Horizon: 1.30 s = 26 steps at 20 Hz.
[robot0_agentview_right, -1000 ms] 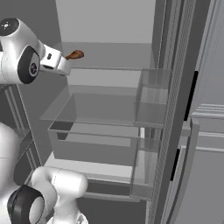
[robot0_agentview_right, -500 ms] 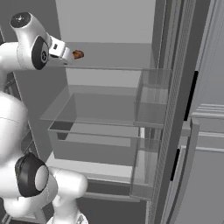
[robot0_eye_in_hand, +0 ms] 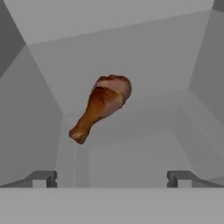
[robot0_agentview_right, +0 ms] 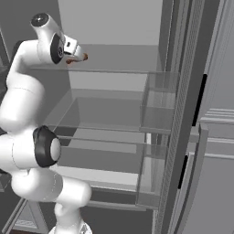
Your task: Place one tomato and one chicken drumstick in each tupperware on the nearby counter, to pack two identical lunches.
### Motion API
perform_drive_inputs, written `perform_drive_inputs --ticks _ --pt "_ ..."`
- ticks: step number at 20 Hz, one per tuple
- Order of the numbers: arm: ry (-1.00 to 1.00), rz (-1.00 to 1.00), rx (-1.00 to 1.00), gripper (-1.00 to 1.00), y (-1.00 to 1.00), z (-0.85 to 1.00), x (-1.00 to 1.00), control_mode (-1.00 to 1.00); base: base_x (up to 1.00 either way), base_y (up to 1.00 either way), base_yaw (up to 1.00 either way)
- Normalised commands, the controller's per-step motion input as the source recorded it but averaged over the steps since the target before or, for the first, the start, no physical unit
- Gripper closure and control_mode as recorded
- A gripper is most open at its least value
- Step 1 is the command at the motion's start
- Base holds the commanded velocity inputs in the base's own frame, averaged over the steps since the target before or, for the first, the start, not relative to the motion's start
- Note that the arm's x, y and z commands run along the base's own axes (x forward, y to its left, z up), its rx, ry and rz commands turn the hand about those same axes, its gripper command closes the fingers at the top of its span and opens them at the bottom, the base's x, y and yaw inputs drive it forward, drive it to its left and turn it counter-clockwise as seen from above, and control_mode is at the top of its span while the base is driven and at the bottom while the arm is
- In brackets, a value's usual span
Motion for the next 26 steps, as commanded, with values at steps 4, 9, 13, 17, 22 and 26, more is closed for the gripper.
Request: perform_drive_inputs --ticks 4,9,13,17,22,26 --pt "0.00 -0.12 -0.01 -1.00 0.06 -0.15 0.78 -1.00 0.00 0.00 0.00" --pt "0.00 -0.18 -0.02 -1.00 0.00 -0.20 0.65 -1.00 0.00 0.00 0.00" --pt "0.01 -0.16 -0.01 -1.00 0.07 -0.07 0.68 -1.00 0.00 0.00 0.00" --pt "0.04 -0.12 0.00 -1.00 0.23 0.00 0.71 -1.00 0.00 0.00 0.00" --pt "0.12 -0.16 0.00 1.00 -0.02 -0.26 0.30 -1.00 0.00 0.00 0.00" --pt "0.14 -0.21 0.00 1.00 -0.44 -0.52 0.00 -1.00 0.00 0.00 0.00"
